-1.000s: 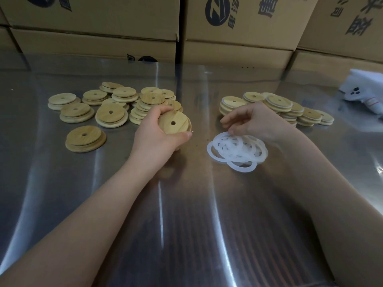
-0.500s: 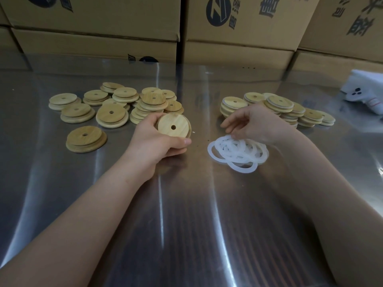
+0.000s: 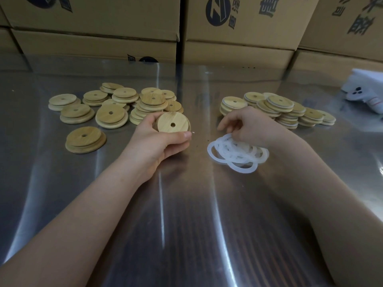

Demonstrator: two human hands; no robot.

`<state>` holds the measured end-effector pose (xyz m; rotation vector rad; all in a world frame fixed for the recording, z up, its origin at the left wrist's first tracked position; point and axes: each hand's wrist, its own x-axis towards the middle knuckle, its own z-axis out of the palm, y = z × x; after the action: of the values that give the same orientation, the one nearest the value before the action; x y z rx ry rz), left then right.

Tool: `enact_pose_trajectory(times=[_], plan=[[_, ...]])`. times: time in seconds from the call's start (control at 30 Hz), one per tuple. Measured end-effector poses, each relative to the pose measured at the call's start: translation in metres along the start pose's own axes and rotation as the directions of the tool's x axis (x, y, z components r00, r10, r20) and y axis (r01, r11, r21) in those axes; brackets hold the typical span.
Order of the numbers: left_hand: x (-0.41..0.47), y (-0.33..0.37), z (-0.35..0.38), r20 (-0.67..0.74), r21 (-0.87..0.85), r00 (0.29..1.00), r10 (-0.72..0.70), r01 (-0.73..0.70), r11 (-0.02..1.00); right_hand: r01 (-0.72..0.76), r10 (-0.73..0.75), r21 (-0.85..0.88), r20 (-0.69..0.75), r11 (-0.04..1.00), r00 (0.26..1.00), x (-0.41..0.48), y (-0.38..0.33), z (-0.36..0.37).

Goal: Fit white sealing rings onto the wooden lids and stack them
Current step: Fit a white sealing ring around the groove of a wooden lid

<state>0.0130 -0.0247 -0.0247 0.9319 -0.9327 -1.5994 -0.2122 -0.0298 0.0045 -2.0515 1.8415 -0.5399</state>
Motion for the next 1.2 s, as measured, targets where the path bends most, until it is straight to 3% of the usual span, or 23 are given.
enact_pose_trajectory(times=[0.37,0.67,0.97,1.2], plan=[[0.002,0.002,0.001,-0.001,0.023,0.999,-0.046,0.046,0.999,0.003,-0.003,0.0,-0.021,1.0,1.0,-0.002,-0.006,0.001],[0.004,0.003,0.0,-0.015,0.018,0.998,-0.06,0.06,0.998,-0.015,0.011,0.22,0.022,0.975,1.0,-0.003,-0.003,-0.001],[0.001,0.004,0.003,0.077,-0.024,0.994,-0.08,0.082,0.996,0.14,-0.2,0.595,0.035,0.791,0.979,-0.004,-0.014,0.003],[-0.004,0.001,0.006,0.202,0.111,0.979,-0.024,0.002,0.994,0.218,-0.258,0.661,-0.039,0.718,0.965,-0.002,-0.023,0.02]])
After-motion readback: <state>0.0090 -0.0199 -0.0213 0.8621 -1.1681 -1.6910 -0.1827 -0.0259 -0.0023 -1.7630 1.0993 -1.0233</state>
